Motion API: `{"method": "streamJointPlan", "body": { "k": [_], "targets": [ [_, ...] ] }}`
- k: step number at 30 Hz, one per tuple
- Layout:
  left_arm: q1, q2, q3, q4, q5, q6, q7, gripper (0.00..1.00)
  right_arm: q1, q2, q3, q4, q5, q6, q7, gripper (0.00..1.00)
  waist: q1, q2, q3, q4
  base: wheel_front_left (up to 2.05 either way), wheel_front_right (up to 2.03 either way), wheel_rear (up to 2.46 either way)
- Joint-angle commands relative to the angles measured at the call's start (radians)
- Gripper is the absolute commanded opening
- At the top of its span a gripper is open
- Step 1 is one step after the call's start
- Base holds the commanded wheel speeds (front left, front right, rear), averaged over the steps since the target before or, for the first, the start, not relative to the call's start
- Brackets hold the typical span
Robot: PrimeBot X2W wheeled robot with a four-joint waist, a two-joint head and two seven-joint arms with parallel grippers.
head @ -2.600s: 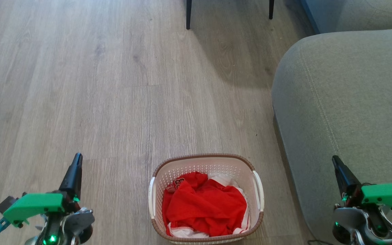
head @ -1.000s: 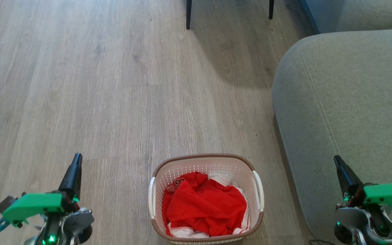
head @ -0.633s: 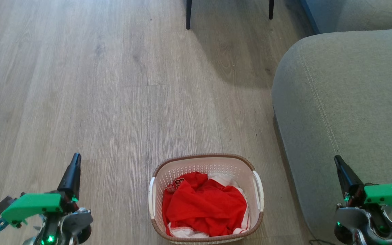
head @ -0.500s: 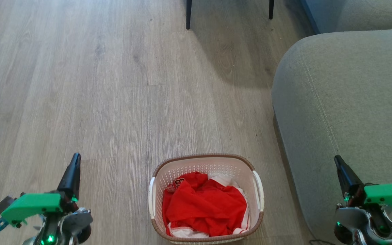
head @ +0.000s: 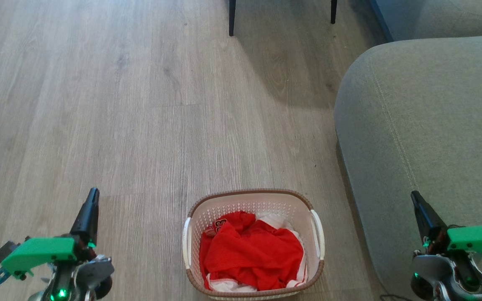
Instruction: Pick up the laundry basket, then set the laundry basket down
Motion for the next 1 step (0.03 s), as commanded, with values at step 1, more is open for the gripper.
{"method": "streamJointPlan", "body": {
  "k": [1],
  "targets": [
    [-0.059, 0.004, 0.033, -0.029, 0.009, -0.007, 0.007, 0.0, -0.047, -0.004, 0.018, -0.031, -0.004, 0.007, 0.009, 0.0, 0.0, 0.0, 0.0, 0.0, 0.0, 0.0, 0.0]
  ]
}}
